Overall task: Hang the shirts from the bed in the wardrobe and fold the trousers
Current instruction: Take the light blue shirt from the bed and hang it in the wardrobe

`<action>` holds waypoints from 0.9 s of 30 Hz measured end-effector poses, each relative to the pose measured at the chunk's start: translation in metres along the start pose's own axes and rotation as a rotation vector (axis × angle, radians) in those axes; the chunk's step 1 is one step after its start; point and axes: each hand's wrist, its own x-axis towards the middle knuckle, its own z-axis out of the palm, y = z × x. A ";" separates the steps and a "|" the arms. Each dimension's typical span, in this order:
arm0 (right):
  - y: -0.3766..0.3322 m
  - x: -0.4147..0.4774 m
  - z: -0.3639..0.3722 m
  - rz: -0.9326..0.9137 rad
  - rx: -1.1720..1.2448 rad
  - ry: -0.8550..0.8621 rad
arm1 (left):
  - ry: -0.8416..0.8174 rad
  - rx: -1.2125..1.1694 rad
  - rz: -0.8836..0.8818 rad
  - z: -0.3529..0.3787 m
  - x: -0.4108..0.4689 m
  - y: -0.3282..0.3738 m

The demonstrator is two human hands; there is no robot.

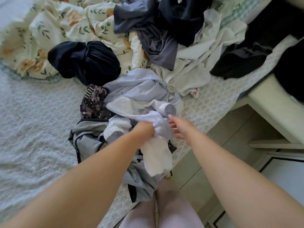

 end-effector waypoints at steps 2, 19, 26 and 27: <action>-0.011 0.000 -0.003 0.059 0.057 -0.050 | -0.226 0.013 0.000 0.009 -0.012 0.003; -0.045 -0.086 -0.025 -0.179 -0.273 -0.351 | -0.168 -0.939 0.019 -0.010 -0.044 0.020; -0.041 -0.115 -0.053 -0.137 -0.510 -0.373 | 0.077 -0.798 0.146 -0.027 -0.068 0.048; -0.043 -0.118 -0.056 -0.163 -0.481 -0.332 | 0.062 -0.773 0.164 -0.031 -0.074 0.053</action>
